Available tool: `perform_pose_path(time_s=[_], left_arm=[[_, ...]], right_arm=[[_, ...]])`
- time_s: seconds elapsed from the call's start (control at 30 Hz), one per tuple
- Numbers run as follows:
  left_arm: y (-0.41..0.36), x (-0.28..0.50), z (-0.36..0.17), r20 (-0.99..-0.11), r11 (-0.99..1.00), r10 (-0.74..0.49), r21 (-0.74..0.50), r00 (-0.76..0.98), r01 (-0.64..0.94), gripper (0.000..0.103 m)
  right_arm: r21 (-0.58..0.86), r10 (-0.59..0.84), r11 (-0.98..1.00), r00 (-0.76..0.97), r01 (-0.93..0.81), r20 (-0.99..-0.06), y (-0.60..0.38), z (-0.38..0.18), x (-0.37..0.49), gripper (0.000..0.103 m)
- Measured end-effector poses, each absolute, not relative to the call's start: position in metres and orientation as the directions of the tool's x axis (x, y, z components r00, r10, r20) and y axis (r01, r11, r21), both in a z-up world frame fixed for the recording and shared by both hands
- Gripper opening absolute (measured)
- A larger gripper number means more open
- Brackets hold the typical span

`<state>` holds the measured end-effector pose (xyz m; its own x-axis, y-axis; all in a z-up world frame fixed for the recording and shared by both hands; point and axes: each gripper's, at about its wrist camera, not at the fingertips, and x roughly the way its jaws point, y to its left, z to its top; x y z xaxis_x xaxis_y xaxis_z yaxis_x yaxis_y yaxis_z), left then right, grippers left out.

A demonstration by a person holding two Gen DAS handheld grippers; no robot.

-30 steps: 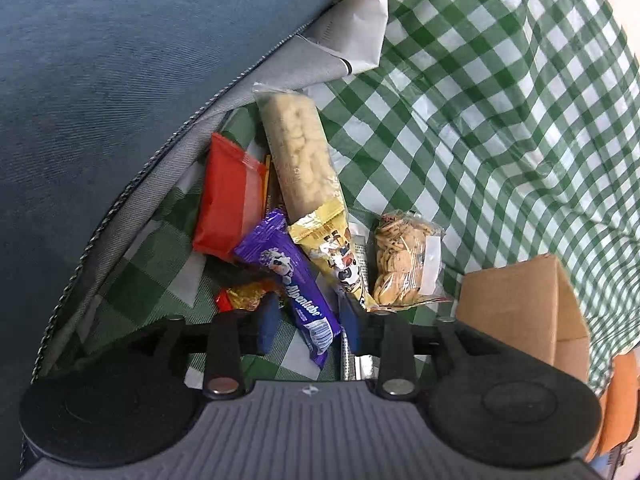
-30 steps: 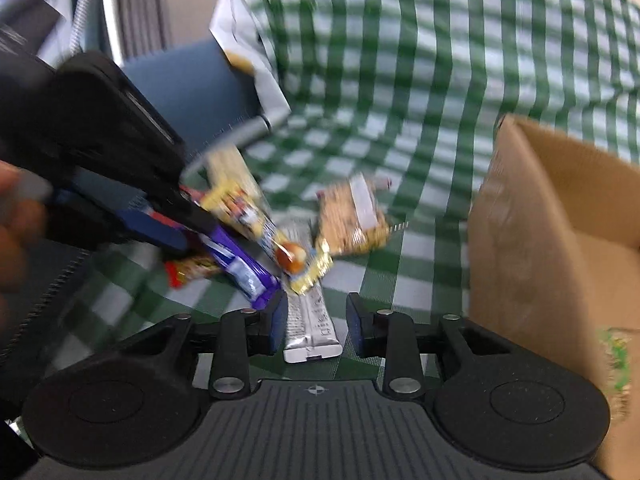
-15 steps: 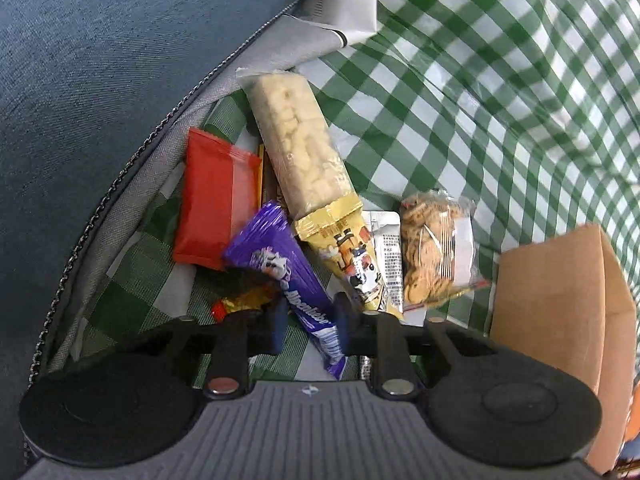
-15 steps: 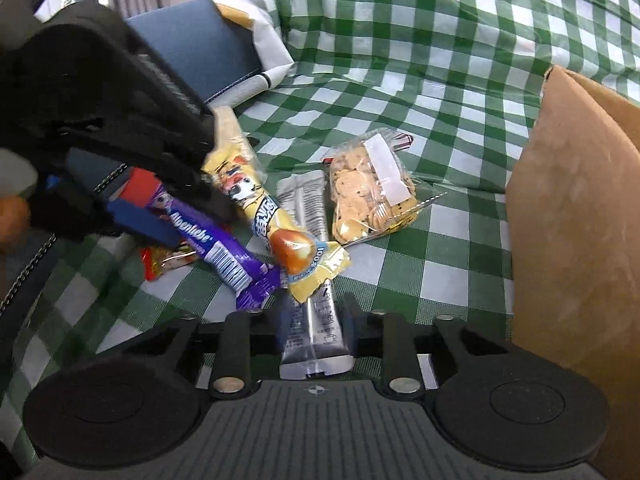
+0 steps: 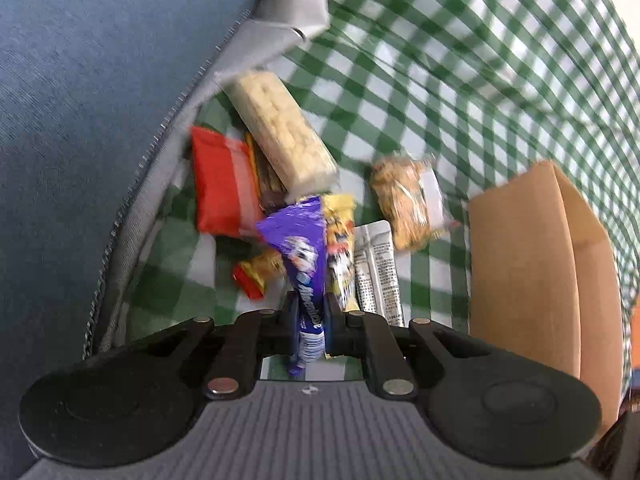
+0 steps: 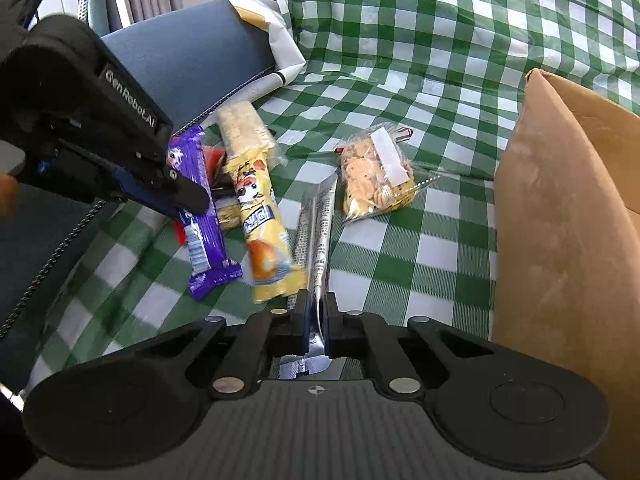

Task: Organize snacks
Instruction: 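Grasp the purple chocolate bar with the left tool while the right tool grasps the silver bar, then lift both bars and carry them toward the cardboard box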

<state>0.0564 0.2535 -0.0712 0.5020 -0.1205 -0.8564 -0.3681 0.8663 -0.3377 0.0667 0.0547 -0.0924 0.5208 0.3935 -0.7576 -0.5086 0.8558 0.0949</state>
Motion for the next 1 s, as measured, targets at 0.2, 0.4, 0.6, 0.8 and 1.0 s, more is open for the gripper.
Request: perform_pose_path(time_s=[0.2,0.4,0.6,0.8,1.0], left_arm=[[0.239,0.055,-0.078,-0.886,0.909,-0.114,-0.275,0.450,-0.312,0.014],[0.248,0.059,-0.082,-0.894,0.875,-0.068,-0.267,0.442,-0.405,0.024],[0.241,0.070,-0.090,-0.914,0.878,-0.035,-0.222,0.405,-0.425,0.042],[0.232,0.080,-0.100,-0.934,0.900,0.000,-0.157,0.358,-0.407,0.042],[0.223,0.086,-0.105,-0.939,0.921,0.033,-0.104,0.342,-0.375,0.042]], right_arm=[[0.126,0.339,0.882,0.426,-0.454,-0.839,0.046,-0.087,0.048,0.006],[0.134,0.358,0.886,0.469,-0.445,-0.808,0.043,-0.080,0.033,0.017],[0.133,0.346,0.890,0.458,-0.435,-0.819,0.046,-0.097,0.046,0.038],[0.067,0.312,0.880,0.467,-0.470,-0.827,0.056,-0.109,0.048,0.042],[0.013,0.301,0.859,0.483,-0.512,-0.822,0.061,-0.110,0.044,0.042]])
